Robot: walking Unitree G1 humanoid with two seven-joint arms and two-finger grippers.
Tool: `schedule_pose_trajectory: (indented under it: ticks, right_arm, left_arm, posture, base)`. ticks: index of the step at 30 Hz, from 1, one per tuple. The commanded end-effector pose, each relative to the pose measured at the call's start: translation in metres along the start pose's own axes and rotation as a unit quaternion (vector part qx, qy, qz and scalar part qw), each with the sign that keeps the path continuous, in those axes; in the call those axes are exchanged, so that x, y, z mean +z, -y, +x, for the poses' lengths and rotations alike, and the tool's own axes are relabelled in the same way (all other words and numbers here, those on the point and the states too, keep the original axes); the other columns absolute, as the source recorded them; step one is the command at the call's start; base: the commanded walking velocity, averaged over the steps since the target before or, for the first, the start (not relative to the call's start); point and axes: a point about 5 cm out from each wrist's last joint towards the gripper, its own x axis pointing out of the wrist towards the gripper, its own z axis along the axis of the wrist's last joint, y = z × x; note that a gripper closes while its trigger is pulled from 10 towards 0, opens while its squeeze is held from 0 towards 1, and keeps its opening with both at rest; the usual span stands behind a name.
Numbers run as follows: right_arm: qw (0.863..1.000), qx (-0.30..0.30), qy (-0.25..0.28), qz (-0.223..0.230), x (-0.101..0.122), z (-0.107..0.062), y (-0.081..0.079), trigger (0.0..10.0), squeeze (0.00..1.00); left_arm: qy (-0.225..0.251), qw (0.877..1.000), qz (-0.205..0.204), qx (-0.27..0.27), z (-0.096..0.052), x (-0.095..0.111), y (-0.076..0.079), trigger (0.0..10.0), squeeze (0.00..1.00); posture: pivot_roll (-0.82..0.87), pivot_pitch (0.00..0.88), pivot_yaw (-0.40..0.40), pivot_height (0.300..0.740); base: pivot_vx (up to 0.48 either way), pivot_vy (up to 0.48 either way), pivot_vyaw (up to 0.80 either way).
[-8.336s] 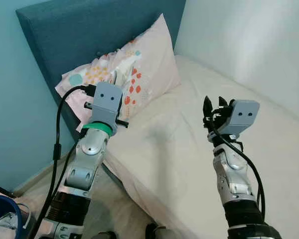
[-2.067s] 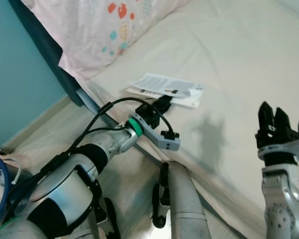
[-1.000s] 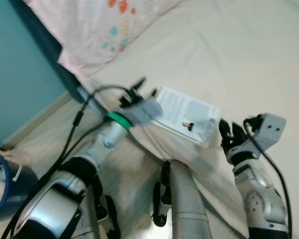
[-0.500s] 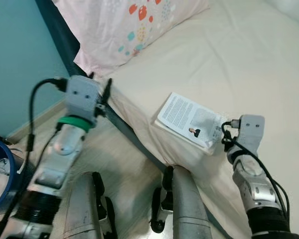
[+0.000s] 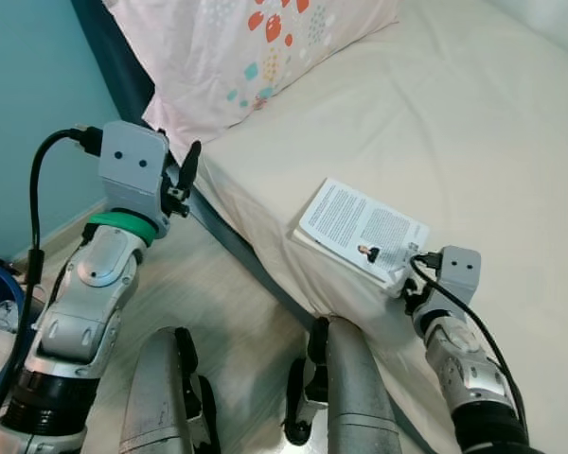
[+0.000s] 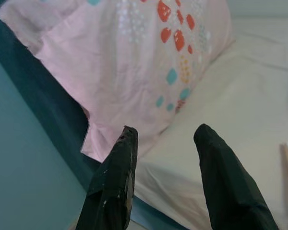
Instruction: Clean up the room
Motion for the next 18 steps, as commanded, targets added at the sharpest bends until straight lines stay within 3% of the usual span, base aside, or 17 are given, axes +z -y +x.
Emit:
schedule_pose_trajectory:
  ticks: [1, 7, 18]
  right_arm:
    - [0.999, 0.013, -0.05, 0.012, -0.025, -0.003, -0.002, 10.0, 0.0]
    - [0.992, 0.109, -0.065, 0.021, -0.018, 0.005, -0.031, 10.0, 0.0]
    - [0.984, 0.162, -0.076, 0.012, -0.012, 0.014, -0.062, 10.0, 0.0]
  left_arm:
    - [-0.015, 1.0, -0.002, -0.003, -0.005, -0.004, 0.001, 10.0, 0.0]
    - [-0.024, 1.0, 0.001, -0.008, -0.007, 0.0, 0.003, 10.0, 0.0]
    - [-0.033, 0.999, 0.005, -0.006, -0.009, 0.006, 0.002, 10.0, 0.0]
  posture:
    - [0.01, 0.292, -0.012, 0.595]
    - [0.03, 0.301, -0.005, 0.595]
    - [0.05, 0.317, -0.001, 0.595]
  base:
    - [0.0, 0.0, 0.0]
    - [0.0, 0.0, 0.0]
    - [0.0, 0.0, 0.0]
